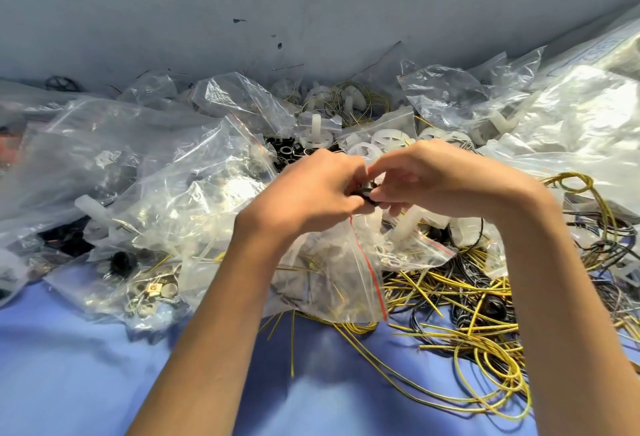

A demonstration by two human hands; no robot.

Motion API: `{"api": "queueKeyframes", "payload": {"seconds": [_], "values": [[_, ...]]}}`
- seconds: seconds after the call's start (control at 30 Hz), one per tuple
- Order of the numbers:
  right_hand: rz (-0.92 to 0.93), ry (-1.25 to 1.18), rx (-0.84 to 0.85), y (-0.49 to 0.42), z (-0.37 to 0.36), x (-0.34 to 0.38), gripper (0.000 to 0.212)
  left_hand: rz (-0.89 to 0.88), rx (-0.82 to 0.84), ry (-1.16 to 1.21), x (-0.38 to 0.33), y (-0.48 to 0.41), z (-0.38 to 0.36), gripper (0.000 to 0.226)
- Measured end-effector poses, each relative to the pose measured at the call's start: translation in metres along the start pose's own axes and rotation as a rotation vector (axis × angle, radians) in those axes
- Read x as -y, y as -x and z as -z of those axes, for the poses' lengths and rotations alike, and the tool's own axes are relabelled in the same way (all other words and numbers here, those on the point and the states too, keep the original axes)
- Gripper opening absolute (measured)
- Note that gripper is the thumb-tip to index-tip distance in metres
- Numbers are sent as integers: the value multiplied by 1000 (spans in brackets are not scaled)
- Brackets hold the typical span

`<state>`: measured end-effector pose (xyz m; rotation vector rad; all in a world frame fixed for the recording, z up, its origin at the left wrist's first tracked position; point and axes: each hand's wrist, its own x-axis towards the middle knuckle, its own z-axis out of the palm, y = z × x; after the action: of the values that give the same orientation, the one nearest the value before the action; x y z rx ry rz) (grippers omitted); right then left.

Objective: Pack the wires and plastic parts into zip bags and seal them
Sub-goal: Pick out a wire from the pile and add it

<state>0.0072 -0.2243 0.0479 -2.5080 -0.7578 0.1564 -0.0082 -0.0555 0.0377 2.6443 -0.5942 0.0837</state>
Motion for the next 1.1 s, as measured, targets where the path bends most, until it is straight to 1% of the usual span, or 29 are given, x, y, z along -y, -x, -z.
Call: {"api": "queueKeyframes", "payload": {"seconds": [0.13, 0.2, 0.3, 0.37, 0.4, 0.47, 0.53, 0.63, 0.7, 0.73, 0.77, 0.87, 1.0, 1.1], "values": [[20, 32, -13, 2, 1, -4, 16, 54, 228, 43, 2, 3, 4, 39], [28, 13, -16, 4, 3, -5, 14, 68, 254, 42, 5, 6, 10, 43], [37, -21, -53, 5, 5, -6, 13, 67, 255, -2, 12, 12, 22, 41], [48, -31, -78, 6, 6, -4, 14, 94, 306, -74, 18, 15, 28, 40], [55, -34, -84, 6, 7, -3, 14, 111, 333, -130, 20, 15, 28, 37], [73, -42, -81, 6, 8, -1, 15, 126, 374, -236, 21, 15, 29, 23], [100, -84, -65, 7, 8, 2, 15, 95, 384, -266, 18, 14, 32, 18], [146, -171, -22, 6, 7, 7, 15, 13, 333, -193, 7, 14, 48, 15], [171, -231, -13, 5, 7, 11, 18, -55, 267, -174, -1, 14, 61, 7], [190, -259, -23, 4, 7, 13, 19, -84, 223, -177, -4, 14, 67, 6], [210, -274, -41, 3, 6, 14, 20, -108, 173, -176, -6, 16, 73, 11], [246, -234, -79, 2, 3, 18, 24, -194, 42, -113, -4, 23, 82, 26], [213, -191, -70, 1, 2, 18, 32, -252, -52, 54, -4, 35, 72, 19], [204, -170, -98, -1, 0, 17, 30, -257, -58, 58, -5, 37, 69, 15]]}}
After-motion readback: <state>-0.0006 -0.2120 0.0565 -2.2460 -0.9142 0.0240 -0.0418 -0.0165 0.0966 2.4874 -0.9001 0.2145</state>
